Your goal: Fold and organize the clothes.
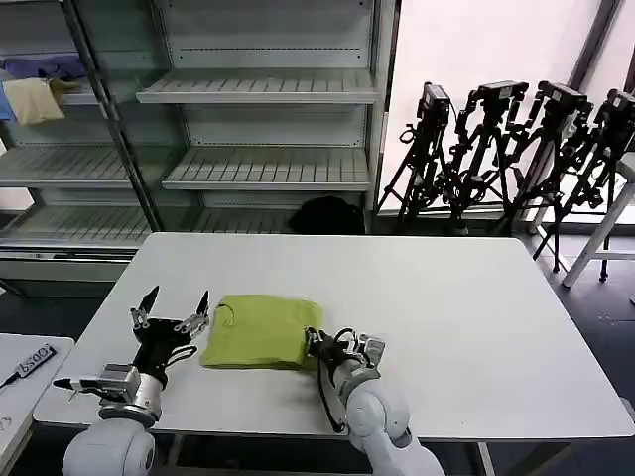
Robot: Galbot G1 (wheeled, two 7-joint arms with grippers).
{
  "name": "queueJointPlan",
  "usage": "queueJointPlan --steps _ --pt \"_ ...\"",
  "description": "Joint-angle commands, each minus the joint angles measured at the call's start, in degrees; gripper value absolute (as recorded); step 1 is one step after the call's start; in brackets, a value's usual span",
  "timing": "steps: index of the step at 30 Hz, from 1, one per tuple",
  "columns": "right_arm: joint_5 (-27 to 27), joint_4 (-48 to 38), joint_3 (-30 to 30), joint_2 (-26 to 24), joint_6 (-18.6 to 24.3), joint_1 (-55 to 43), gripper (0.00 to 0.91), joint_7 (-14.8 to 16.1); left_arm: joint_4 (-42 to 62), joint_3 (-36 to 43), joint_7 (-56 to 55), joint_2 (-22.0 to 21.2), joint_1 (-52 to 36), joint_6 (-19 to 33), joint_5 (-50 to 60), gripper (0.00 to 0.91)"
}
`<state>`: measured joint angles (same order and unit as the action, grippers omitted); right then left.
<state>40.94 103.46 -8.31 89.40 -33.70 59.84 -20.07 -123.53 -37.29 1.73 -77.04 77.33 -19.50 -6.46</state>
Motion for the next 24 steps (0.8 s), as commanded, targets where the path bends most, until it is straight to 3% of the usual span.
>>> queueJointPlan --steps 1,15,24 --pt "0.7 0.9 -0.7 -0.8 0.0 0.3 0.0 -1.1 0.8 -0.8 0.0 0.0 0.8 0.8 -0.3 0.907" --pt "2.5 10.3 -9.0 -12.1 -0.1 6.8 0.0 1.1 1.2 -0.1 0.1 -0.5 0.3 0.8 -0.3 0.907" --pt "3.0 10.9 -13.7 -17.2 -0.1 7.2 0.0 3.1 2.0 0.4 0.1 -0.8 0.7 0.8 -0.4 0.907"
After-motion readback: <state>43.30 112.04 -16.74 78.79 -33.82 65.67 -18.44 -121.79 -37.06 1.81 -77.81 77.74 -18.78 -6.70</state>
